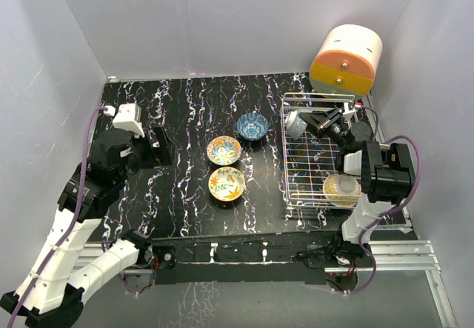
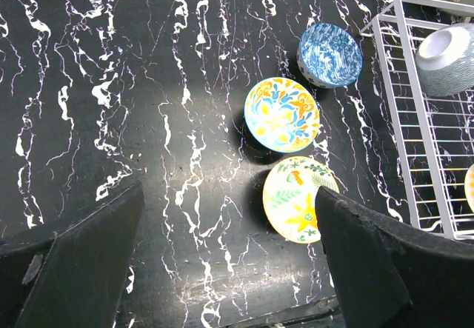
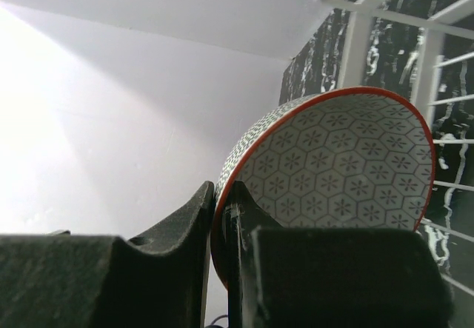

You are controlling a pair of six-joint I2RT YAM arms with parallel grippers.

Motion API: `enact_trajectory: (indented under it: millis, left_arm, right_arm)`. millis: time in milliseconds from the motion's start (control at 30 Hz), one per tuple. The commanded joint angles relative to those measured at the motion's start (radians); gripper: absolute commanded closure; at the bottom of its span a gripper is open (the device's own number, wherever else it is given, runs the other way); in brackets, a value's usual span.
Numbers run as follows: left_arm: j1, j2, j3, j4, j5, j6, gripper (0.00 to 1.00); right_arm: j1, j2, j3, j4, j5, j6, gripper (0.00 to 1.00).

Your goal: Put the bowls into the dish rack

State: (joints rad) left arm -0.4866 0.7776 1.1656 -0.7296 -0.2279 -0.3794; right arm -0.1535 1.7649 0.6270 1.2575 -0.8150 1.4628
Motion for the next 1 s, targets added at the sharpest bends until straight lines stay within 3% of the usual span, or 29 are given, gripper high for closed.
enact_trajectory:
  millis: [0,167,433,533,733,967]
  left_arm:
    - [-0.003,0.006,0.032,0.020,0.010,-0.004,0.03]
    - [-0.004,0.004,0.026,0.020,0.011,-0.003,0.03]
    - [-0.004,-0.024,-0.005,0.021,0.009,-0.009,0.03]
    - [-0.003,-0.030,-0.010,0.019,0.011,-0.009,0.03]
    - [-0.003,-0.046,-0.018,0.007,0.005,-0.015,0.03]
    - [-0.004,-0.046,-0.021,0.007,0.007,-0.016,0.03]
  right_arm:
    - [-0.007,0.057,0.052,0.156,0.056,0.040,0.92]
    - [-0.006,0.061,0.061,0.104,0.081,0.019,0.92]
    - [-0.006,-0.067,0.063,-0.289,0.128,-0.205,0.92]
    - [-0.008,-0.029,0.059,-0.277,0.092,-0.187,0.92]
    - [-0.009,0.066,-0.023,-0.080,0.067,-0.072,0.92]
    - [-0.012,0.025,-0.058,-0.153,0.085,-0.111,0.88]
